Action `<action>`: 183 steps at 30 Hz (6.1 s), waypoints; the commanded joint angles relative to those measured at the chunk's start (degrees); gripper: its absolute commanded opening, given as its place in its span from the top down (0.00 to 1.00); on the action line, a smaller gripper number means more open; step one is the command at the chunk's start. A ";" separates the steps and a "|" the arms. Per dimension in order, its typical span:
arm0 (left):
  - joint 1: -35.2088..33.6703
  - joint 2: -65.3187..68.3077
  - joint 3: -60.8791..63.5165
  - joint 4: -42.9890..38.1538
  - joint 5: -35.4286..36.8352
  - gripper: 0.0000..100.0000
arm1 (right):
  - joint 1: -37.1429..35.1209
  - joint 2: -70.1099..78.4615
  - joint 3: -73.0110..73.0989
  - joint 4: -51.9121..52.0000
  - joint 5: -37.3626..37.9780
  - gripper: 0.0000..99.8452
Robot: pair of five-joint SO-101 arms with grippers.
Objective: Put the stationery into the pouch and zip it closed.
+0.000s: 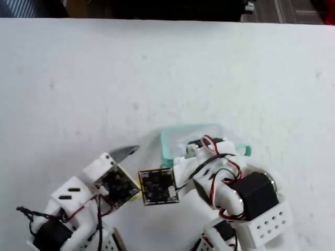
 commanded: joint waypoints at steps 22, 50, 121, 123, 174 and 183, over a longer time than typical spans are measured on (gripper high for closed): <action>13.32 0.31 8.44 -13.10 7.21 0.81 | -14.02 -0.92 -14.15 4.97 -5.98 0.98; 13.67 0.04 -5.54 -1.05 7.38 0.98 | -2.07 -0.92 -11.69 -1.80 -16.97 0.71; 0.48 0.13 11.69 -29.45 25.93 0.83 | -10.86 -3.12 -10.73 -18.95 -52.84 0.98; 0.66 0.13 12.48 -31.12 25.58 0.87 | -10.68 -3.03 -12.75 -18.68 -52.84 0.98; 2.33 0.04 9.23 -22.95 22.24 0.98 | 23.43 17.89 -3.78 -46.81 -44.57 0.98; 2.33 0.04 8.35 -21.01 22.24 0.98 | 29.49 27.91 -8.97 -52.62 -45.54 0.98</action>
